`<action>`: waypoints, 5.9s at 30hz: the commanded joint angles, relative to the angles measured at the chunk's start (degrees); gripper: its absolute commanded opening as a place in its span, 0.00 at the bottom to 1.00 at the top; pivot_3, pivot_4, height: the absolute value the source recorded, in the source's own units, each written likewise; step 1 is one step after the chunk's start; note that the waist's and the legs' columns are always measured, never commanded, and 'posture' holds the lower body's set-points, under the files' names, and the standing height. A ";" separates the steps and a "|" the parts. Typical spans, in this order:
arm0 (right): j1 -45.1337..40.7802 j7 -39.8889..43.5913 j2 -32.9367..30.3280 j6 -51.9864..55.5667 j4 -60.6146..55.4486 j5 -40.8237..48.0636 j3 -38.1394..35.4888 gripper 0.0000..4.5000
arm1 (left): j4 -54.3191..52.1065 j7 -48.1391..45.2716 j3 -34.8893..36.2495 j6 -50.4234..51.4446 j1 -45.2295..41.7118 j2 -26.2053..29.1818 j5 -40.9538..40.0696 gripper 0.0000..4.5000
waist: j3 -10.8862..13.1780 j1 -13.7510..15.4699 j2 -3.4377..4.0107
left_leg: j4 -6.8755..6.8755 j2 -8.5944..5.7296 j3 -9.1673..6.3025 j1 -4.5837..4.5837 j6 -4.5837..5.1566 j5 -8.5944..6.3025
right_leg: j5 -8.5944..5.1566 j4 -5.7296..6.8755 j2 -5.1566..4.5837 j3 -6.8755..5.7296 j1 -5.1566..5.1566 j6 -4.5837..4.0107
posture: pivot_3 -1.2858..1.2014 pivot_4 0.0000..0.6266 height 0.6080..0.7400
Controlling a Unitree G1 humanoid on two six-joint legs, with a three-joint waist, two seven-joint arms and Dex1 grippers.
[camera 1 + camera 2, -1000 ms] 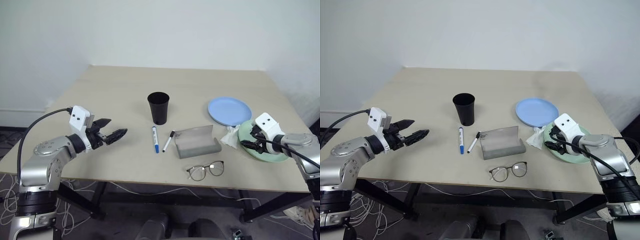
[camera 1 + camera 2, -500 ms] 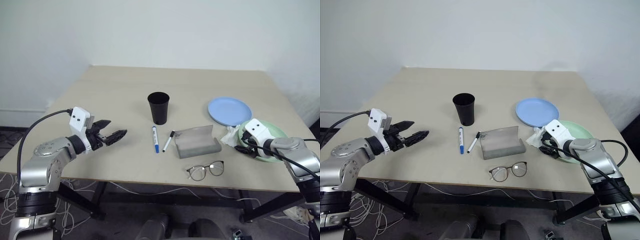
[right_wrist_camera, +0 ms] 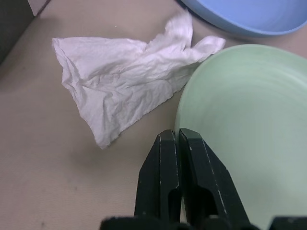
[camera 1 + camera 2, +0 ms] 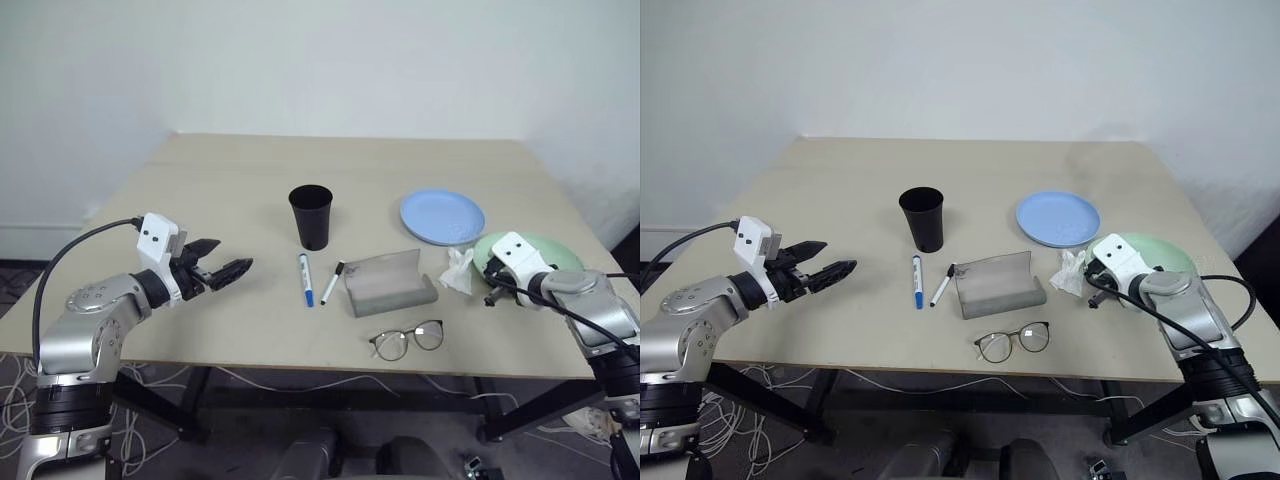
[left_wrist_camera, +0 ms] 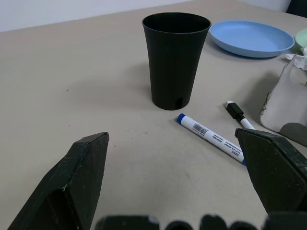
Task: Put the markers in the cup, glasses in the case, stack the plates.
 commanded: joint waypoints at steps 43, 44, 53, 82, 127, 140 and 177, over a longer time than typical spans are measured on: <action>-36.49 -4.14 20.51 -48.09 58.33 -4.66 -2.83 0.01 | -2.10 1.40 2.65 -0.95 -1.62 0.75 -0.30 1.00 | -0.01 -0.06 0.05 | 0.16 -0.03 -0.18 0.15 0.15 0.14 | 0.26 0.14 0.52 0.31 -0.02 -0.33 | 0.52 0.00 0.90; -36.81 -3.66 20.87 -48.52 59.21 -4.62 -2.95 0.01 | -2.38 1.48 2.87 -0.86 -1.41 0.81 -0.39 1.00 | -0.02 -0.05 0.04 | 0.16 -0.03 -0.20 0.18 0.15 0.14 | 0.27 0.14 0.59 0.37 -0.01 -0.33 | 0.52 0.00 0.90; -38.03 -2.51 22.43 -51.40 63.19 -7.12 -1.53 0.01 | -3.28 2.03 3.52 -0.63 -0.60 0.85 -0.59 1.00 | -0.02 -0.09 0.07 | 0.11 0.08 -0.39 0.18 0.00 0.23 | 0.38 0.15 0.91 0.59 -0.19 -0.58 | 0.52 0.00 0.90; -39.08 8.75 18.87 -46.75 59.15 -7.83 -2.76 0.67 | -4.59 2.48 4.26 0.36 0.38 0.56 -0.57 1.00 | -0.03 -0.09 0.07 | -0.23 0.22 -0.49 0.16 -0.52 0.57 | 0.64 0.25 1.06 0.62 -0.53 -1.04 | 0.52 0.00 0.90; -25.75 17.48 12.53 -17.54 41.76 -9.43 0.99 0.25 | -4.24 2.35 3.33 0.30 0.35 0.39 -0.09 1.00 | -0.03 -0.09 0.07 | -0.01 0.50 -0.37 0.05 -0.47 0.54 | 0.58 0.23 1.06 0.41 -0.49 -0.89 | 0.52 0.00 0.90; -29.24 13.68 12.53 -26.39 41.31 -9.60 0.05 0.01 | -3.37 2.21 2.96 -0.10 -0.47 0.42 0.27 1.00 | -0.02 -0.09 0.07 | 0.00 0.50 -0.37 0.05 -0.47 0.54 | 0.58 0.23 1.05 0.39 -0.48 -0.88 | 0.52 0.00 0.90; -45.80 -30.10 22.62 -54.18 67.60 -16.56 -0.83 0.65 | -3.82 2.43 3.65 0.25 -0.39 1.04 -0.19 1.00 | -0.03 -0.12 0.07 | -0.56 0.60 -0.34 0.13 -0.86 0.88 | 0.87 0.24 1.25 0.50 -0.80 -1.41 | 0.52 0.00 0.90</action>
